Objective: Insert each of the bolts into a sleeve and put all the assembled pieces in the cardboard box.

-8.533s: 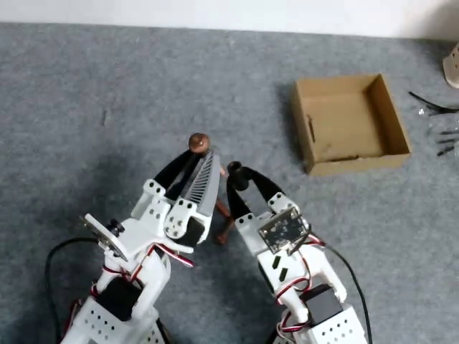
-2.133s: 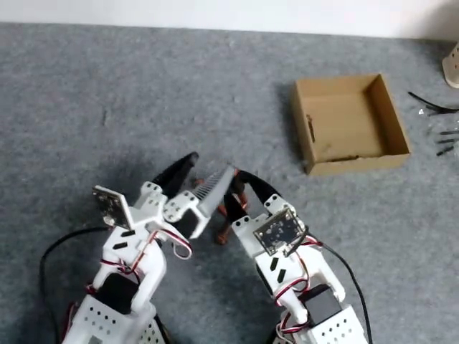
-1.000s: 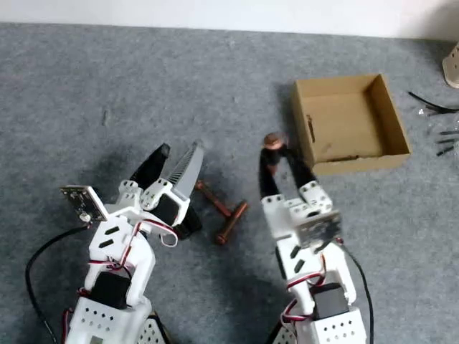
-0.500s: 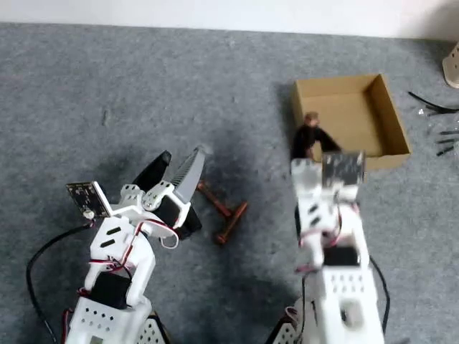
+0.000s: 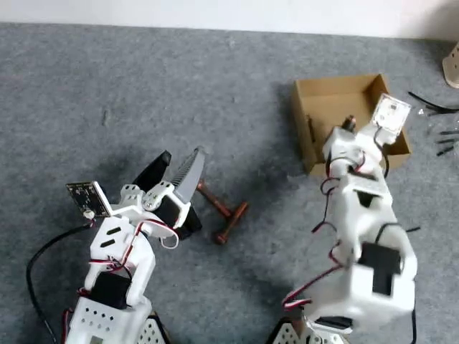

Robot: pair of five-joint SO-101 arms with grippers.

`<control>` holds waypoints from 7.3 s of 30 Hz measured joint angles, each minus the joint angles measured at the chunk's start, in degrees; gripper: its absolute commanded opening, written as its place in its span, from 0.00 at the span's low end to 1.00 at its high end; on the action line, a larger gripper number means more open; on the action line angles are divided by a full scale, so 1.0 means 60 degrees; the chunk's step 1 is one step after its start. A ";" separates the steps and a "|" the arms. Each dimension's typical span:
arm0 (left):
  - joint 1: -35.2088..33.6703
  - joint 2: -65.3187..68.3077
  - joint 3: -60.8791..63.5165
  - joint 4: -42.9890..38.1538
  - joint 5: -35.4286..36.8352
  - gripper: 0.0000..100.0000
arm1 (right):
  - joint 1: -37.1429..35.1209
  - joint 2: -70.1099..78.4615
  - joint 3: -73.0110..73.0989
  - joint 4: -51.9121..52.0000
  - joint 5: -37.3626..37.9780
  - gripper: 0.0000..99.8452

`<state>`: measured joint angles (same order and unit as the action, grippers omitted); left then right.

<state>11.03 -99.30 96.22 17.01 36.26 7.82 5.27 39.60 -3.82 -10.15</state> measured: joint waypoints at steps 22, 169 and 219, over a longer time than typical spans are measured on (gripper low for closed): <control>0.0000 0.0000 0.0000 0.0000 0.0000 0.25 | -0.0073 0.0908 -0.0923 -0.0015 -0.0044 0.20; -0.3810 0.0000 -0.0015 -0.0366 -0.0894 0.25 | -0.9993 -0.1934 0.1744 0.4234 0.1465 0.01; 0.0117 0.7121 -0.4103 0.1582 -0.0762 0.22 | -0.3839 -1.1487 0.8293 0.3238 0.2564 0.01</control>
<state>11.74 -56.57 71.60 26.51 31.69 -15.21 -63.65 89.36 15.60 5.23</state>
